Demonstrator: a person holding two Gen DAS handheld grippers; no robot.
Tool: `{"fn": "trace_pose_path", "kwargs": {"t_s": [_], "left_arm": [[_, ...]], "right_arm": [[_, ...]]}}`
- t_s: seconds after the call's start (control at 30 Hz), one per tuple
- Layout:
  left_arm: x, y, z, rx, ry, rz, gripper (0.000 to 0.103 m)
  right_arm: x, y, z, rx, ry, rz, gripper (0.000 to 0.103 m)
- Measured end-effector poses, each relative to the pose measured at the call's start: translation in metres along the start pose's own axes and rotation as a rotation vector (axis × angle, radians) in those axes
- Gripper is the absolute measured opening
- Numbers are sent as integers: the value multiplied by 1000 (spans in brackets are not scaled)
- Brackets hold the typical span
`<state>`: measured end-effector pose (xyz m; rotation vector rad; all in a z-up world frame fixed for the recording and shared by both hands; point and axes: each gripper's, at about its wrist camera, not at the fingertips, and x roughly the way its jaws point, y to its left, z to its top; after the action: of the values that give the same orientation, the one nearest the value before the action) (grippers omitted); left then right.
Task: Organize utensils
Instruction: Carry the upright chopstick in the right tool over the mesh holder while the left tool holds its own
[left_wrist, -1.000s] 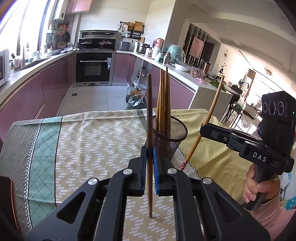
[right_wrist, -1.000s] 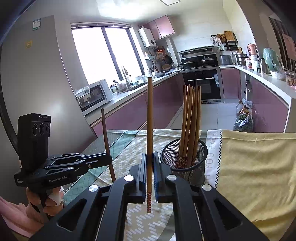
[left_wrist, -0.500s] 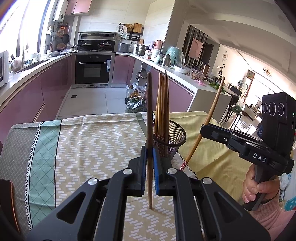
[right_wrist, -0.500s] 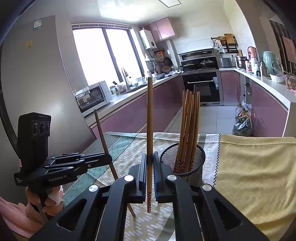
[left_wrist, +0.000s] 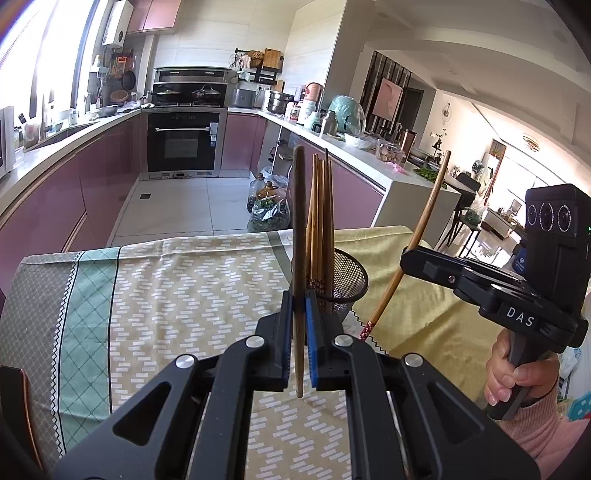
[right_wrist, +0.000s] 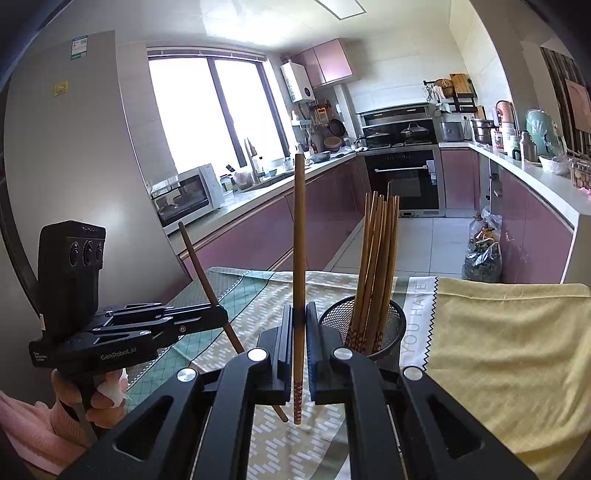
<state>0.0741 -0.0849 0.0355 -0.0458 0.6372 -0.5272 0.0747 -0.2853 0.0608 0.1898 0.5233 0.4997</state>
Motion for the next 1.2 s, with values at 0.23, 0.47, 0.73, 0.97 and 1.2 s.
{"fn": "trace_pose_path", "kwargs": {"t_s": [0.23,0.47,0.73,0.97,1.2], "left_arm": [[0,-2,4,9,-8,0,8],[-3,-2,8,16,-21,2,8],[-6,-5,12,23,-37,-1,8],[-8,-7,16,31,-48,-5,8],[-11,-10,23,39,-63,-6,8]], "right_arm": [[-1,0,2,-5,-7,-6,6],[-4,-1,5,-10,-18,-11,6],[-6,-1,8,-19,-30,-16,6],[-5,0,11,-24,-32,-19,6],[-7,-1,16,-30,-42,-19,6]]}}
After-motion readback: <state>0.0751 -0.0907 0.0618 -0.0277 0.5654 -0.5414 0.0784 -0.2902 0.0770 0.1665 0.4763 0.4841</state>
